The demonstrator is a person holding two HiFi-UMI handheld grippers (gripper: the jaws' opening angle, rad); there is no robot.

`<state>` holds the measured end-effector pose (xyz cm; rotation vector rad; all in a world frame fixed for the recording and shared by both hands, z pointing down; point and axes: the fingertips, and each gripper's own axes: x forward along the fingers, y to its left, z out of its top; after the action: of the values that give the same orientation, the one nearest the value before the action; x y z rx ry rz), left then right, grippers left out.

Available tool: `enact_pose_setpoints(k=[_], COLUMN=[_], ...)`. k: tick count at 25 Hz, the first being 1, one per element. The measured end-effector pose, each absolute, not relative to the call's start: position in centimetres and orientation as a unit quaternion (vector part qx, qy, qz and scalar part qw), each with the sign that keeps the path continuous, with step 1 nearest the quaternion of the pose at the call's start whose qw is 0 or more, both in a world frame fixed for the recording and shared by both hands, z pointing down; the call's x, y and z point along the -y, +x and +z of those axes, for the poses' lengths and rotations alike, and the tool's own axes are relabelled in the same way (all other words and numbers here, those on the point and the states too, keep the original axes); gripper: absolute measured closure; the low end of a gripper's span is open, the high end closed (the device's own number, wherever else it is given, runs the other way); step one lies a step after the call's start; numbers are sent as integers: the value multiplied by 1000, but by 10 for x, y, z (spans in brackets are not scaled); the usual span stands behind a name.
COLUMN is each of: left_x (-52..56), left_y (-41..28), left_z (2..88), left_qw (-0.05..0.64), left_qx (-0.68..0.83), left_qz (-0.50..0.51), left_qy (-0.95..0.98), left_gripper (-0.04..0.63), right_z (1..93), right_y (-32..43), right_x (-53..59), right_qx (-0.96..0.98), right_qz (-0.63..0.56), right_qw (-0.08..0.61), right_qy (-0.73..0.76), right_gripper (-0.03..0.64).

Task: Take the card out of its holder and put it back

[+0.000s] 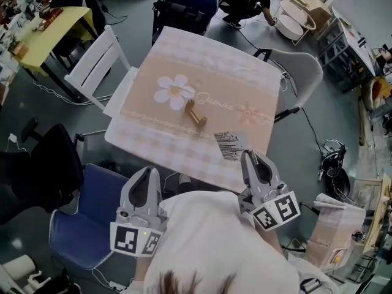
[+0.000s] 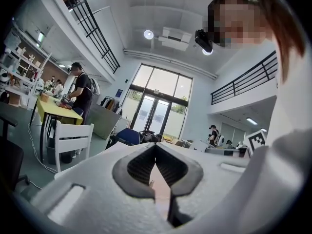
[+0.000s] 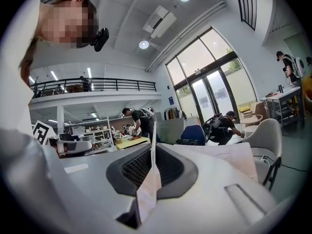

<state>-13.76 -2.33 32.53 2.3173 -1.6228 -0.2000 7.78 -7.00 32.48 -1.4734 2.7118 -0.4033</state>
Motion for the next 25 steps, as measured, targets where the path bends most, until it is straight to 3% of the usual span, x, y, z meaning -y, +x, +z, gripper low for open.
enact_pose_setpoints(k=[25], left_x=[30], left_y=[-181], left_z=[334], left_qw=[169], left_qx=[612], left_qz=[-55], left_qy=[770], left_gripper=[595], right_z=[359], right_y=[24], right_x=[195], right_qx=[-887], right_qz=[-96], right_qw=[-5], right_qy=[-452], right_gripper=[601])
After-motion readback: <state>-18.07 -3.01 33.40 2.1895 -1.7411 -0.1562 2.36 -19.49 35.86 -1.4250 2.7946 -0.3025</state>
